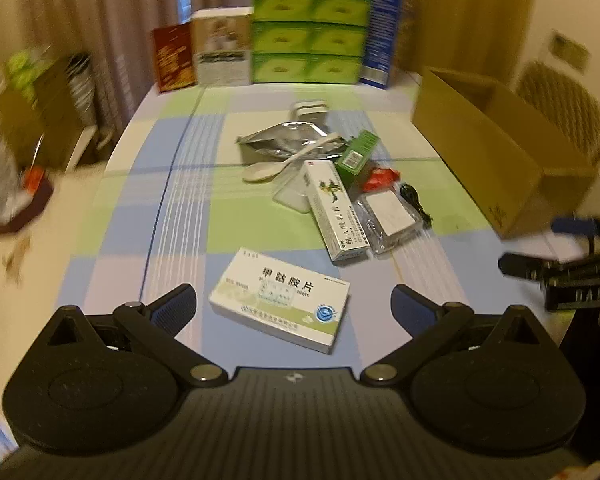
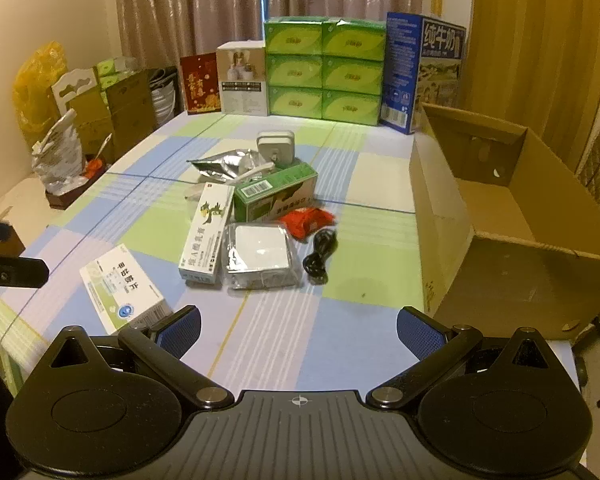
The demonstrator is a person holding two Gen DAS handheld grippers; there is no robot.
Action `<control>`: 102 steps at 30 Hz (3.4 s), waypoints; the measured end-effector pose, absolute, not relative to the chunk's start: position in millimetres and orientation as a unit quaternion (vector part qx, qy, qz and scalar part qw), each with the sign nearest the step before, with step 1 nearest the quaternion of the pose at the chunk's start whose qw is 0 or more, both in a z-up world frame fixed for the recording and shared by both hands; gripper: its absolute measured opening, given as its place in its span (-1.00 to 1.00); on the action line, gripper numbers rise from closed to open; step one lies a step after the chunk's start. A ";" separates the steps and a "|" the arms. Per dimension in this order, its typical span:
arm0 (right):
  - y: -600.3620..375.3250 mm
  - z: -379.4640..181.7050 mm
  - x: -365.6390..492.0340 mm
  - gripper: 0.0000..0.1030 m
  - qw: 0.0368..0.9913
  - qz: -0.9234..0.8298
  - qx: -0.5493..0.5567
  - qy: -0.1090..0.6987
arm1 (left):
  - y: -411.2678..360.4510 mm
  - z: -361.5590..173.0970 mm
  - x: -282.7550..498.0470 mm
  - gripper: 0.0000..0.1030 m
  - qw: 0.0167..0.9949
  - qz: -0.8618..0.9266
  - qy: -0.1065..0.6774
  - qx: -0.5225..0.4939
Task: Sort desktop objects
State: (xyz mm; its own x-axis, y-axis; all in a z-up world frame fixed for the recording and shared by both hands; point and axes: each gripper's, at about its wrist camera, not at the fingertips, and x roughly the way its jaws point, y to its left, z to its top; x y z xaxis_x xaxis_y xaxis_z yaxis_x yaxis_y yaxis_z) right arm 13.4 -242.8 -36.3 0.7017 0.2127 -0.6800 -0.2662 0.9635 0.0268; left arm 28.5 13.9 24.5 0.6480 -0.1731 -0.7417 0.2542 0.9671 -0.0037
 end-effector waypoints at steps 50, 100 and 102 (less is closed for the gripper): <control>-137.3 -135.3 193.1 0.65 0.631 0.481 -0.464 0.394 | -2.6 -103.3 167.6 0.70 0.683 -0.457 0.461 0.336; -272.8 -10.3 74.3 0.11 0.890 0.218 -0.052 0.396 | -72.0 -35.4 89.9 0.33 0.835 -0.248 0.473 0.130; -289.6 10.8 73.5 0.11 0.900 0.205 -0.042 0.382 | -83.6 -18.8 92.0 0.33 0.843 -0.247 0.462 0.127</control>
